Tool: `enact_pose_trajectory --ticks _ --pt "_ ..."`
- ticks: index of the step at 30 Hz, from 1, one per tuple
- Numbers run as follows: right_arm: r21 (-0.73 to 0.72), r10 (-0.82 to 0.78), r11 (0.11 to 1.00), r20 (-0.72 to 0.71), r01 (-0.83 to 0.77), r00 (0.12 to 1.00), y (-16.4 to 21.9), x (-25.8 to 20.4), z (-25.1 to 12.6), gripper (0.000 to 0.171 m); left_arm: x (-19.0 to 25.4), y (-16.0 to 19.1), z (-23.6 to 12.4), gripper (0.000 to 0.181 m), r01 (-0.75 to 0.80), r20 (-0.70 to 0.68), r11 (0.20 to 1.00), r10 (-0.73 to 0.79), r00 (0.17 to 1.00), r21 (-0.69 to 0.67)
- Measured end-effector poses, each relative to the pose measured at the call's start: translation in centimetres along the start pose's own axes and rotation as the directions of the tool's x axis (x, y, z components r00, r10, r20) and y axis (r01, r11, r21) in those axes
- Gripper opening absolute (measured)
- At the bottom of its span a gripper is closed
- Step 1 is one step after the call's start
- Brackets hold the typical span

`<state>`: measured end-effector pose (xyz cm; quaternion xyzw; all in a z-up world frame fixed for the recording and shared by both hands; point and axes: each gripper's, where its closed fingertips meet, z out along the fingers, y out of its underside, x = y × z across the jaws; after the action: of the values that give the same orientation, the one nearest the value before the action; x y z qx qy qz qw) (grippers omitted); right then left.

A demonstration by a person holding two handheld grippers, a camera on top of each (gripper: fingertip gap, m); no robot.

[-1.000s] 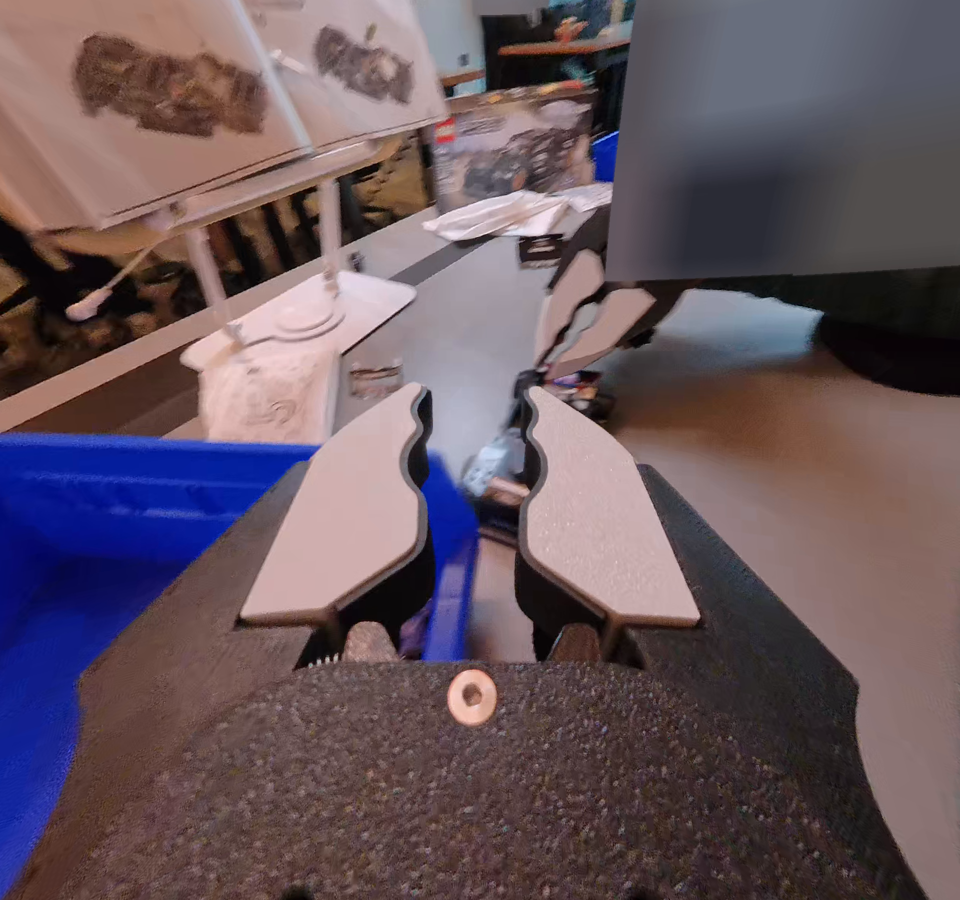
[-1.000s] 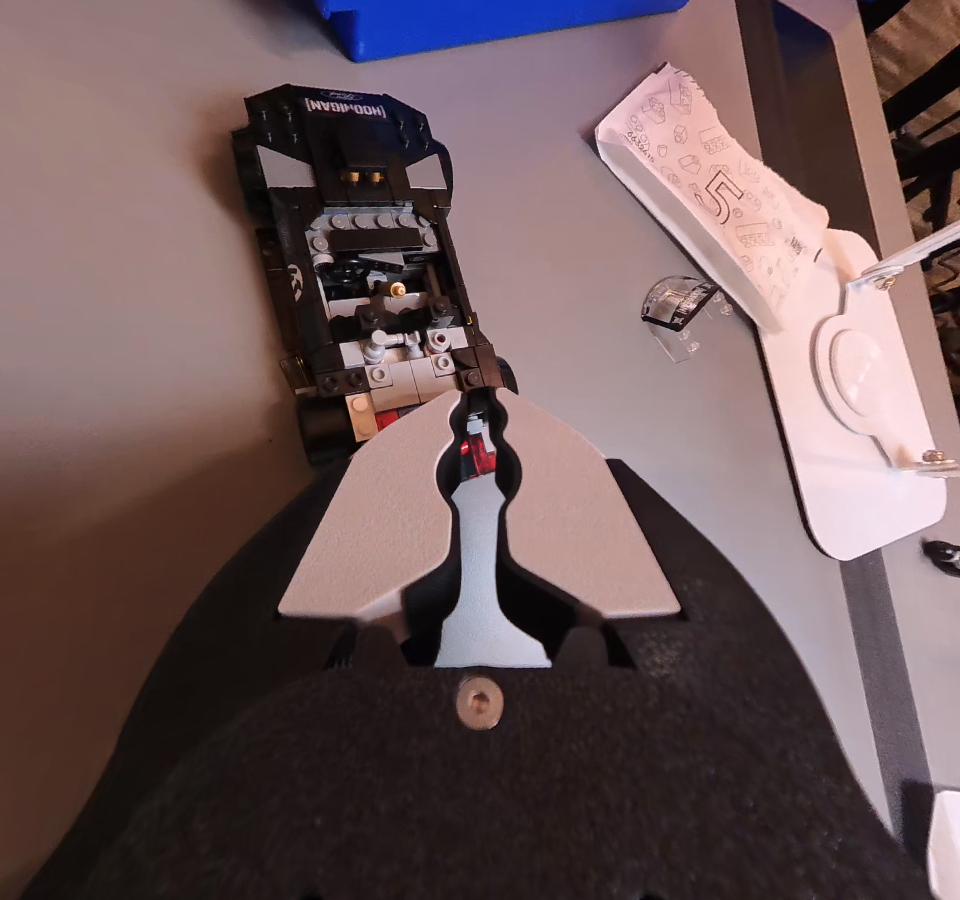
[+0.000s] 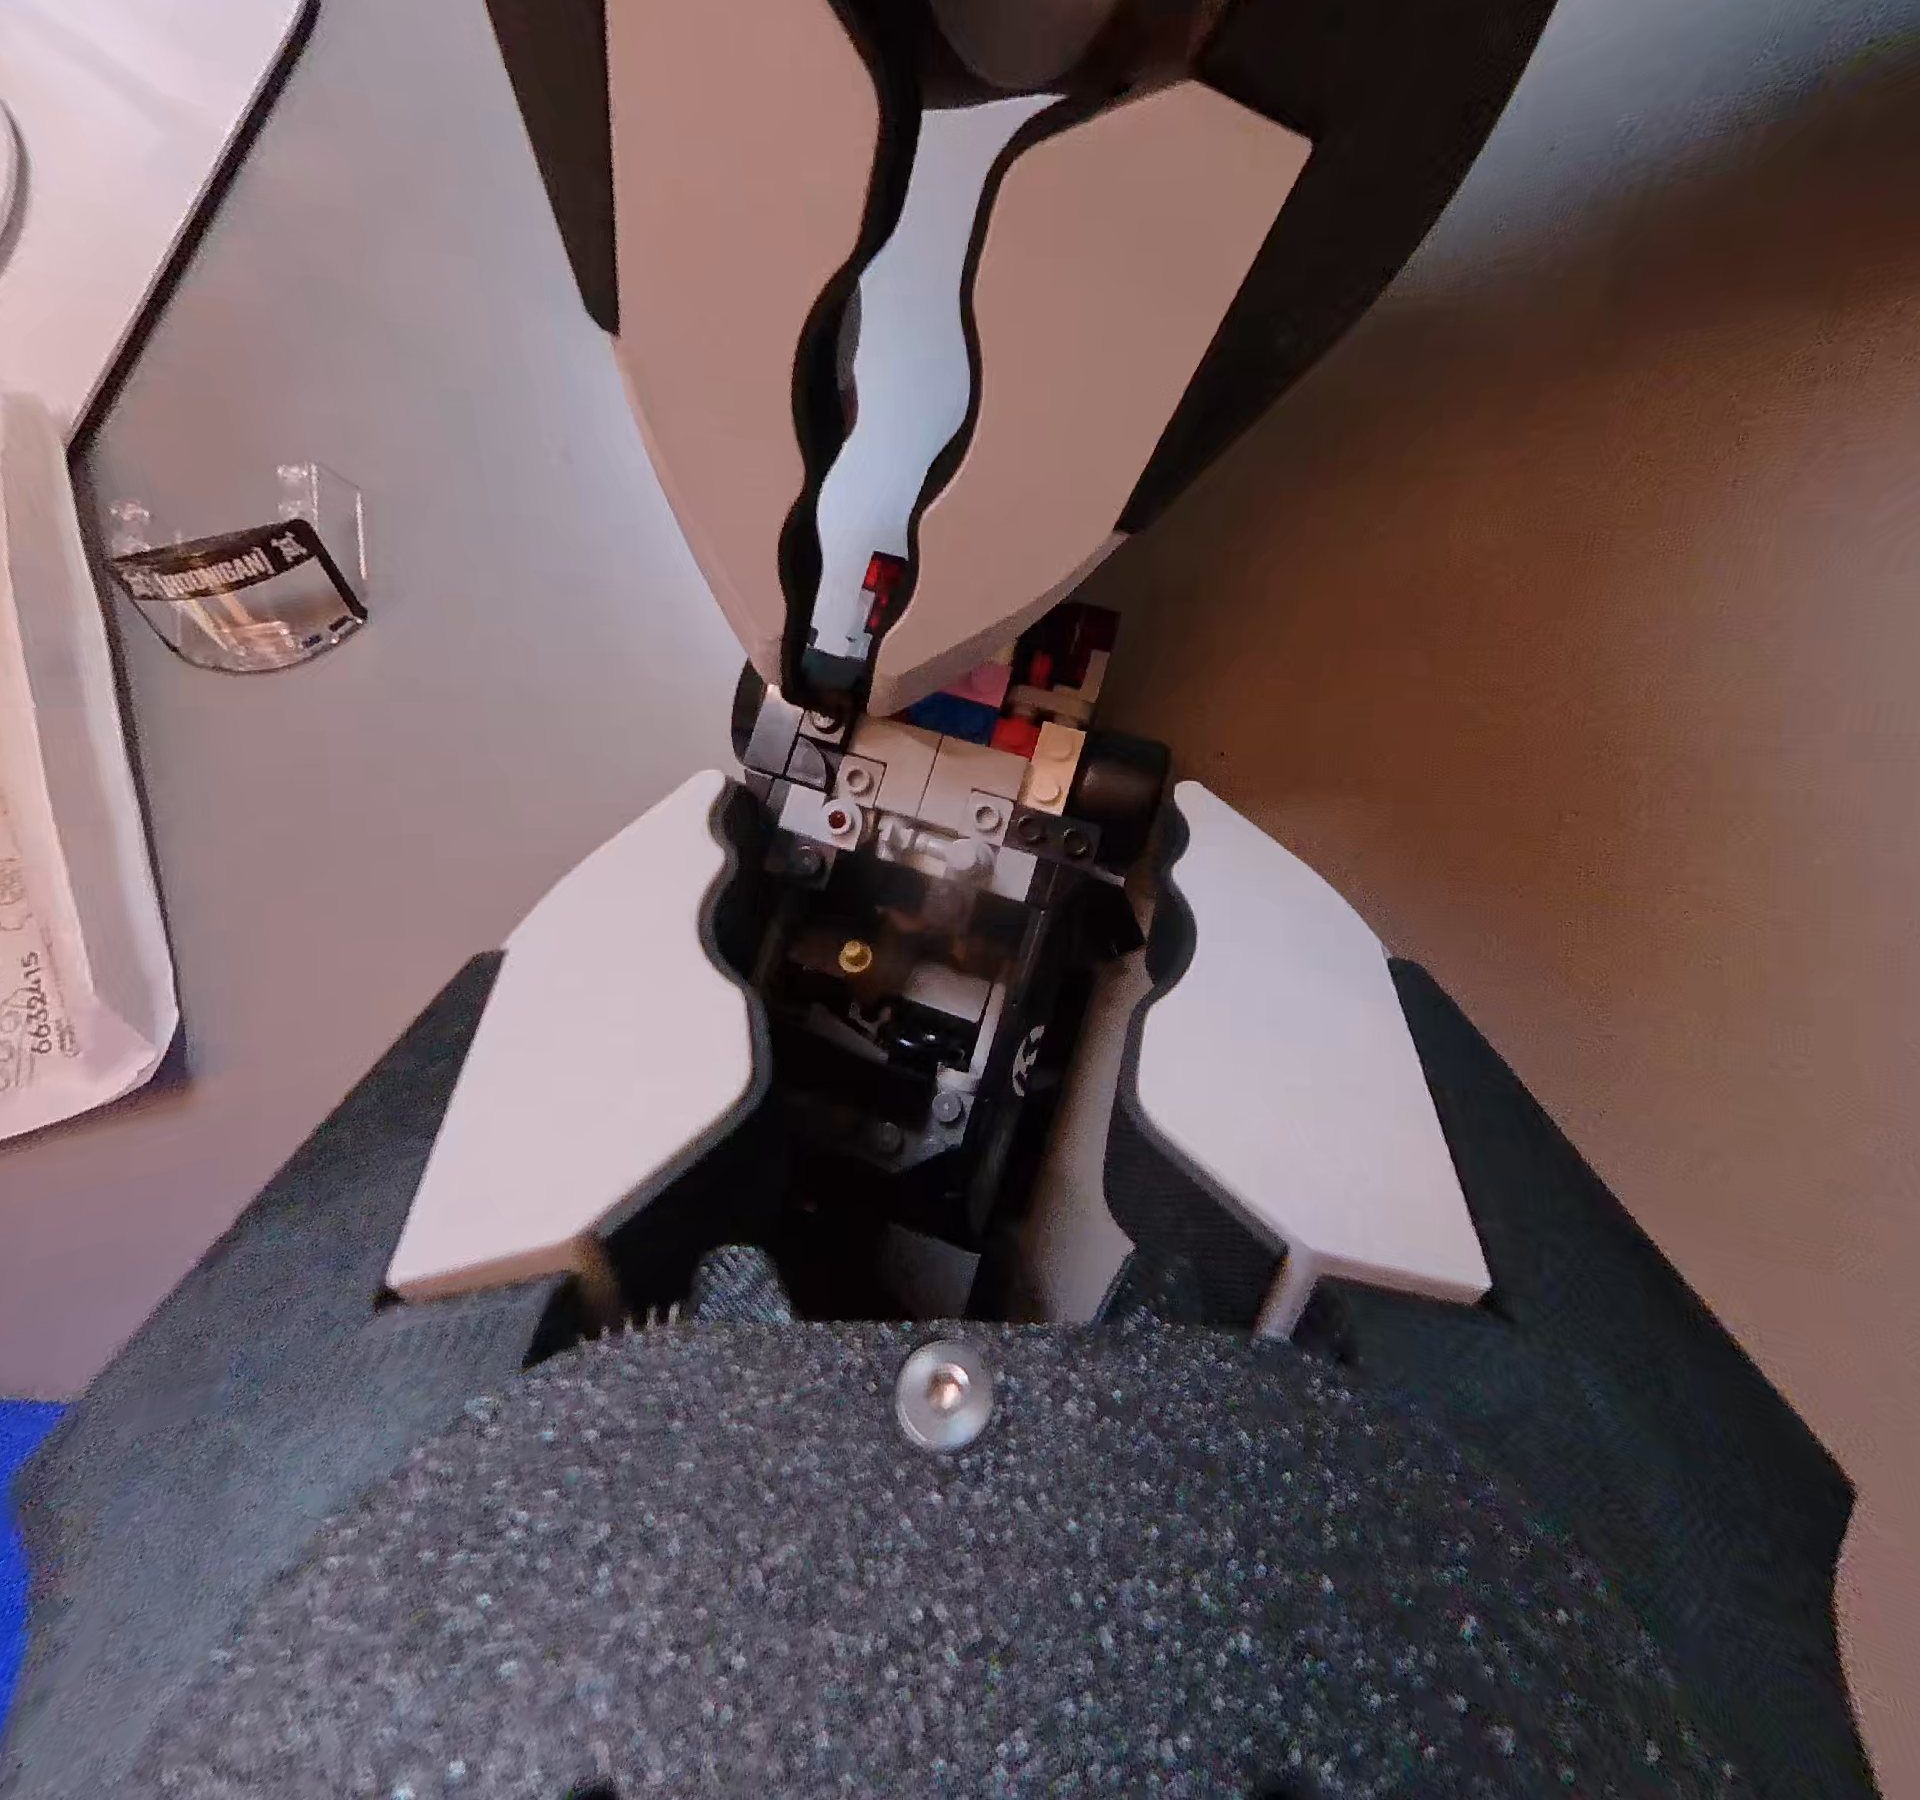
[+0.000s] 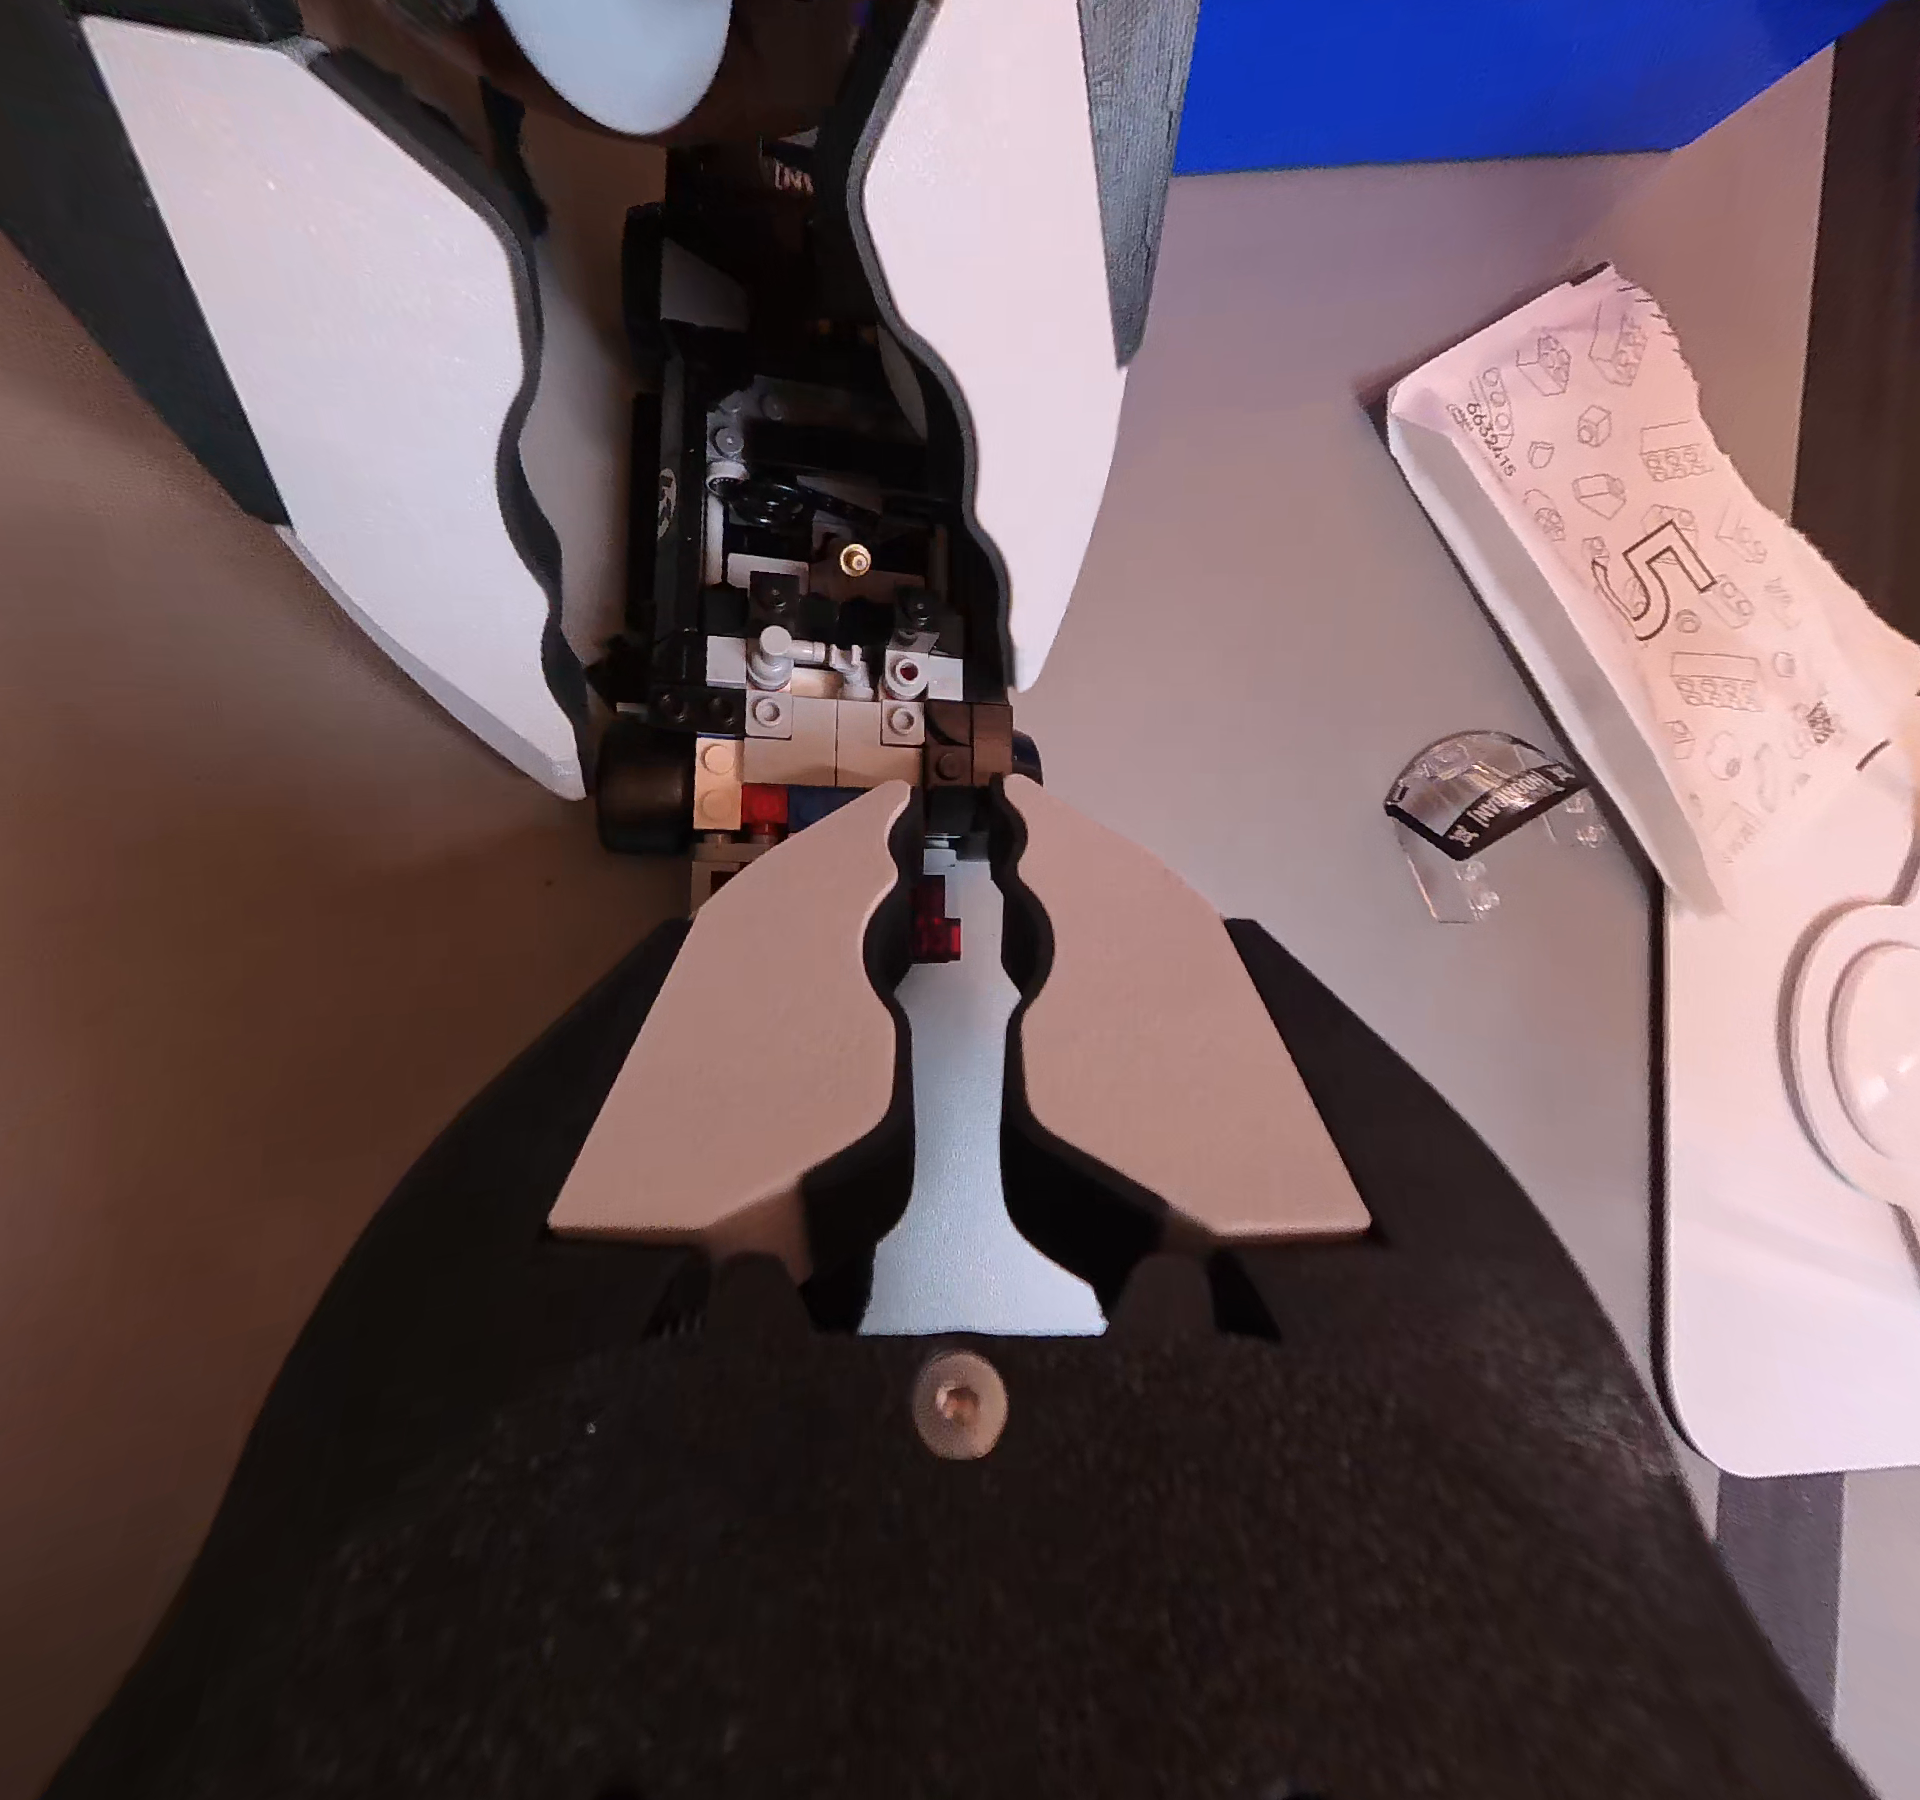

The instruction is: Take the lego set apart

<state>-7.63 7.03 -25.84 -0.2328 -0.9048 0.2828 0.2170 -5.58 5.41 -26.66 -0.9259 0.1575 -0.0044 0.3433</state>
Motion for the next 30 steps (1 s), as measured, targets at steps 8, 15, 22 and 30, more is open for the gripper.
enact_pose_trajectory --ticks 8,15,22,30 --pt "-0.012 -0.023 1.000 0.012 0.024 1.000 -0.1 -0.1 0.1 0.009 0.0 0.0 0.1 0.074 -0.003 -0.013 1.000 0.003 1.000 0.001" --pt "0.022 -0.066 0.997 -0.097 0.068 0.993 -0.6 -0.9 -0.1 0.007 0.0 0.0 0.2 0.074 -0.001 -0.027 1.000 0.001 1.000 -0.012" --pt "0.215 0.103 0.975 -0.246 -0.049 0.964 -2.1 0.7 -4.3 0.008 0.0 -0.3 0.0 0.074 0.000 -0.032 1.000 0.001 0.999 0.021" --pt "0.574 0.437 0.750 -0.055 -0.330 0.898 -5.3 -1.3 -8.7 0.008 1.5 -6.1 -6.3 0.048 0.201 -0.253 0.894 -0.103 0.962 0.400"
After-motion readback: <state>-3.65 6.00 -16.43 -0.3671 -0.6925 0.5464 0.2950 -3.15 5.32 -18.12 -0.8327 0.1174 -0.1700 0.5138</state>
